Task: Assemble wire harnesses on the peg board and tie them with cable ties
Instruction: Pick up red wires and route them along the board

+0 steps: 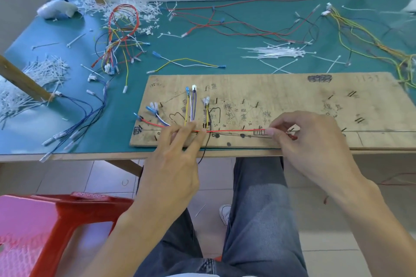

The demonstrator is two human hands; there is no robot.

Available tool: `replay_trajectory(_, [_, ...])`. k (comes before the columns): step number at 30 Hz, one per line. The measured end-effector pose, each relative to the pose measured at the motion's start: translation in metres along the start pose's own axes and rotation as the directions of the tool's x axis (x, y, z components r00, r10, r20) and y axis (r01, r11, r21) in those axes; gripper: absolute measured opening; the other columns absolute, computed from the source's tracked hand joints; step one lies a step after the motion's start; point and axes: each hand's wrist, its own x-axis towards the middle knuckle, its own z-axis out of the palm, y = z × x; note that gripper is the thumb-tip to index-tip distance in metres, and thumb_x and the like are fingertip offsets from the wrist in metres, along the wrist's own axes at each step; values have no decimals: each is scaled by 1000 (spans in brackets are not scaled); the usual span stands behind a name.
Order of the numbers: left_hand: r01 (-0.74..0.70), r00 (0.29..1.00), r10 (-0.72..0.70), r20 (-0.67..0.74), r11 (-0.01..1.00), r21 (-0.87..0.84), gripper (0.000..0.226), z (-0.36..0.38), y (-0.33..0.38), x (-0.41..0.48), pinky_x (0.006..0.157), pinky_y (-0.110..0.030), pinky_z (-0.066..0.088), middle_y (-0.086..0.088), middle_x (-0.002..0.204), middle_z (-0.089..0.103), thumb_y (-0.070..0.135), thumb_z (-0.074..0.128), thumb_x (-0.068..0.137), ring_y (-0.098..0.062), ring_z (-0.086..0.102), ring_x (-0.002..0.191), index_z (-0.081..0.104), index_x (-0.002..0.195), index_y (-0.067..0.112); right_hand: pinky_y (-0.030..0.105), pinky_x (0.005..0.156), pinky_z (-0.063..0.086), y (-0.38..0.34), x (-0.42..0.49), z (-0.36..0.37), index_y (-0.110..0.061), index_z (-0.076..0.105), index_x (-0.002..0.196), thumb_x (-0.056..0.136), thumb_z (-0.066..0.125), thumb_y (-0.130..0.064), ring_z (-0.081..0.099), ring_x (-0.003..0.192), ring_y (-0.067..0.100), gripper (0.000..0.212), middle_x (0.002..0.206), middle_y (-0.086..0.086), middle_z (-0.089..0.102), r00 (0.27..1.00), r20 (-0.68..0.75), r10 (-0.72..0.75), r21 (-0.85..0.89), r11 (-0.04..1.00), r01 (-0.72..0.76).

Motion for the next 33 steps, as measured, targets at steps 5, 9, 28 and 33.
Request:
replay_trajectory(5, [-14,999,15,-41,1000,21,65,5,2,-4,102,-43,54,-4,148,57,-1,68,78,-31,55,129,62,143,9,41,74,55,22,7,-14,-41,75,77,84,84,-41,60,73,13,12,82,-23,69,998,-32,51,-19,998,-52])
replay_trajectory(9, [-30,999,31,-13,999,42,75,5,-4,-7,113,-43,45,-3,150,54,-2,63,76,-31,52,134,55,150,12,42,75,54,37,16,-21,-37,77,78,84,85,-31,57,69,10,12,83,-20,69,995,-79,59,12,998,-58])
replay_trajectory(28, [-24,997,21,-70,998,-56,58,6,-3,-15,125,-45,31,-3,157,52,8,49,92,-25,41,151,56,149,8,39,61,46,41,-16,-2,-25,83,101,92,74,-19,56,73,26,14,70,-6,51,989,-147,-10,-162,987,-14])
replay_trajectory(33, [-24,1000,23,-18,997,-72,58,8,-9,-17,126,-49,31,2,166,38,8,53,100,-20,27,158,45,157,13,36,59,42,51,-21,8,-27,82,99,92,74,-22,49,73,22,12,70,-8,45,974,-223,-33,-147,989,0])
